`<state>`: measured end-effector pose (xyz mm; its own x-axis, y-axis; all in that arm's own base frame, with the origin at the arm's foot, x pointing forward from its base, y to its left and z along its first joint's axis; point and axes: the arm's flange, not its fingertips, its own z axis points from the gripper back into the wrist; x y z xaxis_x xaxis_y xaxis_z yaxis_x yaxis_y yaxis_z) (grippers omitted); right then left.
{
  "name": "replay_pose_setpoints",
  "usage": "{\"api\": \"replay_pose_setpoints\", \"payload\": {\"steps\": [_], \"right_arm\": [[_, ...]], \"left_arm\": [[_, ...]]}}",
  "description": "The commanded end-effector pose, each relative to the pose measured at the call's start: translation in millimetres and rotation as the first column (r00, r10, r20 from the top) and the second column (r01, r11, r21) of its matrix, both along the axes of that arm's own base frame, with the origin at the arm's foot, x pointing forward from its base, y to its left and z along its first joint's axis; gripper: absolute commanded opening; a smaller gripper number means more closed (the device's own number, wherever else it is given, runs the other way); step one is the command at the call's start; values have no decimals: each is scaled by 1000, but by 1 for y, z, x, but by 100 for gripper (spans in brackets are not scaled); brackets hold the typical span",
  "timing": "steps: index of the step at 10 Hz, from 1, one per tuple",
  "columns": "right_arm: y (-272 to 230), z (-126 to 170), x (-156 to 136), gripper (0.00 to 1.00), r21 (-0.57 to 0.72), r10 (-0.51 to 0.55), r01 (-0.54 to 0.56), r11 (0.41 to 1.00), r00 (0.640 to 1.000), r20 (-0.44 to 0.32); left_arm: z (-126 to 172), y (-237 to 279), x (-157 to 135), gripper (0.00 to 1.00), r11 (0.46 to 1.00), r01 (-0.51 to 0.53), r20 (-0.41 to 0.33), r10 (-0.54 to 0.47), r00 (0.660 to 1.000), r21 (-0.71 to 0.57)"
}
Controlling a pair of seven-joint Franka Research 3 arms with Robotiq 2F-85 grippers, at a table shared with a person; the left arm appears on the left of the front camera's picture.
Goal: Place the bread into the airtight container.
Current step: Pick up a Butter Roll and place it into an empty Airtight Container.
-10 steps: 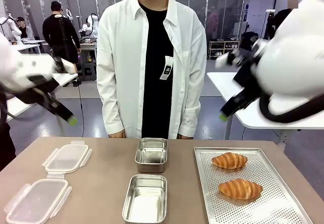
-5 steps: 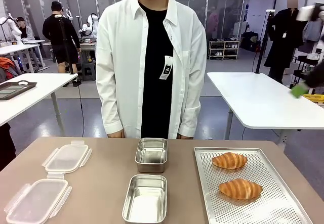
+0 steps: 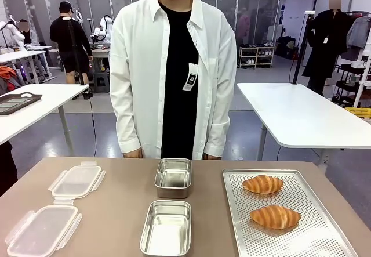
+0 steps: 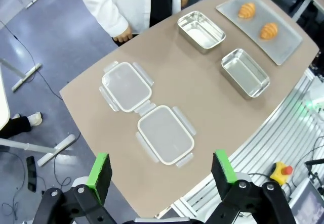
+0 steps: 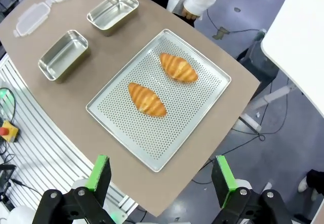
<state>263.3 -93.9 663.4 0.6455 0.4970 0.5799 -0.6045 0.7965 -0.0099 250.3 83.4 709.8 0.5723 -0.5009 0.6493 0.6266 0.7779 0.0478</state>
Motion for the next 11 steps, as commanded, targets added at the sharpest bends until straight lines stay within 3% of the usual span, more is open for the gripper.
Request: {"api": "replay_pose_setpoints", "payload": {"steps": [1,6,7,8,9,11], "right_arm": [[1,-9,5,100,8,-16,16,1000,1000,-13],[1,-2,1,100,-2,-4,4,1000,1000,-5],[17,0,-9,100,-94,188,-182,979,980,61],[33,-3,-7,100,-204,351,-327,923,932,90],[53,-10,7,100,-251,442,-414,875,894,67],[95,-42,33,100,-299,492,-478,826,870,-29]], "left_arm": [[-11,-6,6,100,1000,8,5,-8,1000,-30],[0,0,0,100,1000,0,0,0,1000,0],[0,0,0,100,1000,0,0,0,1000,0],[0,0,0,100,1000,0,0,0,1000,0],[0,0,0,100,1000,0,0,0,1000,0],[0,0,0,100,1000,0,0,0,1000,0]]}}
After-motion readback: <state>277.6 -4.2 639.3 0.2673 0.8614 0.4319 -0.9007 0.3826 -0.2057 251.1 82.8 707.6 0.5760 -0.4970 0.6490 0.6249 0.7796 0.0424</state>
